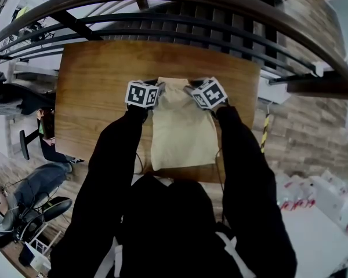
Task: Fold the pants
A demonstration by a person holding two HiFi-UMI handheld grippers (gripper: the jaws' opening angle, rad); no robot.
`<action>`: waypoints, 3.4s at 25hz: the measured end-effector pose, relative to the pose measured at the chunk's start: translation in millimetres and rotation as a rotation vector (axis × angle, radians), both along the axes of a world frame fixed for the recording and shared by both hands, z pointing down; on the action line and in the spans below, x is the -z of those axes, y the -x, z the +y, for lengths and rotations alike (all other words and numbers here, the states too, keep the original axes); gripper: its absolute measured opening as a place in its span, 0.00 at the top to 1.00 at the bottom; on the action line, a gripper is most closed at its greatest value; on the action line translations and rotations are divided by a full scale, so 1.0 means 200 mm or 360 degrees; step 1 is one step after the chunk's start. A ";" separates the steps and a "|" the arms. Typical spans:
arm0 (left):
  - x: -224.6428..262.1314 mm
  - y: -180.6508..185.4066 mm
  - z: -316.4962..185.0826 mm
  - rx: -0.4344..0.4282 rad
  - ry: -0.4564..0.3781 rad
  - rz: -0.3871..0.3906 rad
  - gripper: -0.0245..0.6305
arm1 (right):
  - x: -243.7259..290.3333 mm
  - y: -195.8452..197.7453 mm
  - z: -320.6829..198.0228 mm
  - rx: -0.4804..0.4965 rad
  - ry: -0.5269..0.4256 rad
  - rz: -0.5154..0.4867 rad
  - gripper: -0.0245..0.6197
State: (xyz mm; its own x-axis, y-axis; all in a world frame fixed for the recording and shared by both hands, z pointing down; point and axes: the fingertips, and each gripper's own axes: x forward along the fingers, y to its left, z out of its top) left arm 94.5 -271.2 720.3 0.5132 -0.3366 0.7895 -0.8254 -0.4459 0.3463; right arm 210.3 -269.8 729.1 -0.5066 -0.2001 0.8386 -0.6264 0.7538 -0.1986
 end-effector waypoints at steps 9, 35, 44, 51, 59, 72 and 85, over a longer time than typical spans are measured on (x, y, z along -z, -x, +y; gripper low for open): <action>-0.01 0.00 0.00 -0.0077 -0.0036 -0.0021 0.85 | 0.00 0.05 0.01 0.0048 -0.0023 0.0119 0.86; 0.31 -0.01 0.14 -0.0203 -0.0365 -0.0052 0.92 | 0.31 0.04 0.16 0.0106 -0.0298 -0.0023 0.92; 0.52 -0.03 0.33 -0.0373 -0.0511 -0.0114 0.92 | 0.50 0.00 0.29 0.0185 -0.0401 0.0025 0.91; 0.62 -0.06 0.53 -0.0515 -0.0576 -0.0177 0.92 | 0.61 -0.02 0.48 0.0269 -0.0448 0.0050 0.91; 0.67 -0.11 0.75 -0.0620 -0.0519 -0.0227 0.92 | 0.68 -0.04 0.70 0.0339 -0.0393 0.0053 0.91; 0.68 -0.18 1.02 -0.0705 -0.0246 -0.0263 0.92 | 0.66 -0.14 0.97 0.0272 -0.0345 0.0075 0.91; 0.60 -0.25 1.29 -0.0777 -0.0097 -0.0213 0.92 | 0.55 -0.18 1.23 0.0223 -0.0200 0.0067 0.91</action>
